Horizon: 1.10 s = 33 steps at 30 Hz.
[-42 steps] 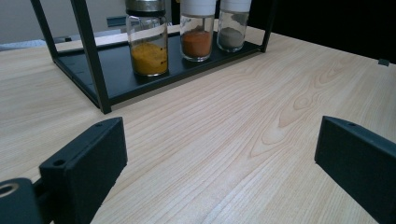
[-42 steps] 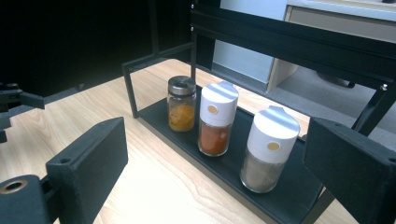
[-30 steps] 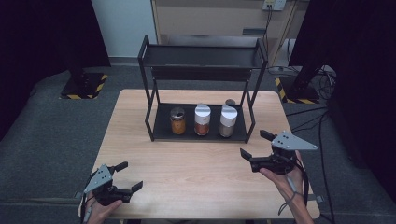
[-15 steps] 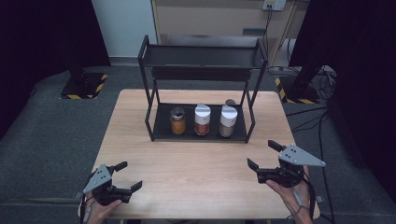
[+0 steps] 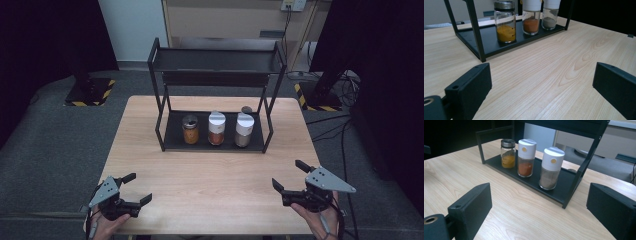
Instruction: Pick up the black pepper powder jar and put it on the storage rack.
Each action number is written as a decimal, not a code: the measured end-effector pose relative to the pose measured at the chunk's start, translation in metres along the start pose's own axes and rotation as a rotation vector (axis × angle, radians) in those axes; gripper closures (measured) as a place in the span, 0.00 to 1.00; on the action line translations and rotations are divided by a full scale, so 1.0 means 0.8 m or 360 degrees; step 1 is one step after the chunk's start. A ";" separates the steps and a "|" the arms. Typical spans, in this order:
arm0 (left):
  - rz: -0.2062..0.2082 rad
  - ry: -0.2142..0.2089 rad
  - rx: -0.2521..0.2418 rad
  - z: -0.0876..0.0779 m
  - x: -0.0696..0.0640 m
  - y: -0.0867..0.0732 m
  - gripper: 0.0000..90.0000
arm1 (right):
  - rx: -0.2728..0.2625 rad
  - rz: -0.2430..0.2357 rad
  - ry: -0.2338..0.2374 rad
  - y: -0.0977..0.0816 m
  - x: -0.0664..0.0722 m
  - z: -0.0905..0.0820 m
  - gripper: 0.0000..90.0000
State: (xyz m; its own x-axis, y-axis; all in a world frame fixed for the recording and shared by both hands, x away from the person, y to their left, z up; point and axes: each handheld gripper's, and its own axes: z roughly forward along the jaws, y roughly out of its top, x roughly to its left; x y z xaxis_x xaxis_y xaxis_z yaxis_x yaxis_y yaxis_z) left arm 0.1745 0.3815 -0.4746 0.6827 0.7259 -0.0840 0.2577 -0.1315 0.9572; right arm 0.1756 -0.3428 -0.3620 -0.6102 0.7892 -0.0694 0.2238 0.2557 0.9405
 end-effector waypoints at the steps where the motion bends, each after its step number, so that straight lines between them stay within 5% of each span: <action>1: 0.0000 0.0000 0.0000 0.000 0.000 0.000 0.01 | 0.0001 0.0004 -0.0006 -0.003 0.000 -0.001 0.07; 33: -0.0002 0.0002 0.0000 0.000 0.000 0.000 0.01 | 0.0100 0.0115 -0.0070 -0.063 -0.003 0.007 0.07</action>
State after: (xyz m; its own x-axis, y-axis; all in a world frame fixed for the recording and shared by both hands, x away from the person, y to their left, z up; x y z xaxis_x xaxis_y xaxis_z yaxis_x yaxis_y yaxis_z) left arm 0.1746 0.3818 -0.4748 0.6813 0.7270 -0.0851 0.2589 -0.1306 0.9571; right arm 0.1704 -0.3546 -0.4111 -0.5569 0.8304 -0.0180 0.3143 0.2308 0.9208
